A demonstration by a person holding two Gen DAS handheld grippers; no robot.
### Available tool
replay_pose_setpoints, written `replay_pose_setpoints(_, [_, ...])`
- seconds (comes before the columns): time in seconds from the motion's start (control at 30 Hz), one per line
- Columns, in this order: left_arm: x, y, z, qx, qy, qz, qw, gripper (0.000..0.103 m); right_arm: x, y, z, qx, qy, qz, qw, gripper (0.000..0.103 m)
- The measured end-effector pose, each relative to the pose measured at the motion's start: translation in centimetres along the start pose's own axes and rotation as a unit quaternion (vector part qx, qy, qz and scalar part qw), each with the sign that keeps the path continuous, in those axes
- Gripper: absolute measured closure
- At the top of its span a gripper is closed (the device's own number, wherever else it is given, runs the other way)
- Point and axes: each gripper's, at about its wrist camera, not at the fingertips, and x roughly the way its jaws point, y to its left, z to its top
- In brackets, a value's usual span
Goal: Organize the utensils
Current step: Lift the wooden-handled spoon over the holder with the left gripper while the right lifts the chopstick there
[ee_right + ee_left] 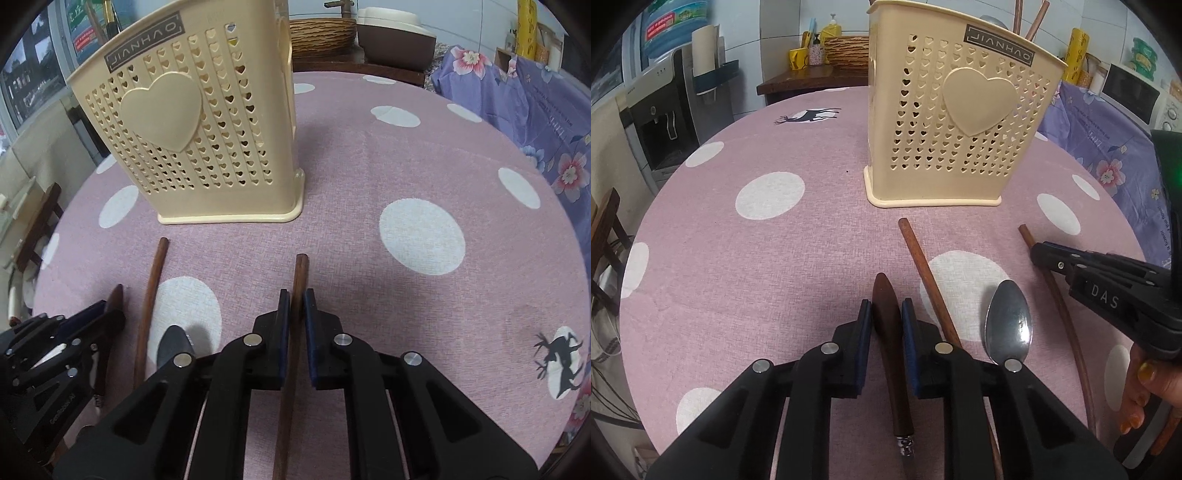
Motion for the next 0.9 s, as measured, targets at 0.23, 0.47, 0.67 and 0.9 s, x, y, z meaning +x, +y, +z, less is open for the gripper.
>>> replay_pose_setpoints(0.23, [-3.0, 0.1, 0.9, -0.012, -0.044, -0.029, 0.9985, 0.087, -3.3, -0.9, 0.6, 0.023, -0.059, 0.047, 0.997, 0.095])
replay_pose_setpoints(0.47, [-8.8, 0.9, 2.3, -0.017, -0.125, -0.048, 0.9908, 0.087, -10.2, -2.1, 1.5, 0.030, -0.143, 0.113, 0.983, 0.095])
replay_pose_setpoints(0.67, [-11.0, 1.3, 3.0, -0.014, -0.165, -0.040, 0.9854, 0.087, -16.1, -2.8, 1.5, 0.018, -0.216, 0.128, 0.968, 0.095])
replay_pose_setpoints(0.9, [-10.7, 1.3, 3.3, -0.022, -0.171, -0.045, 0.9840, 0.087, -17.6, -3.1, 1.6, 0.014, -0.232, 0.126, 0.964, 0.095])
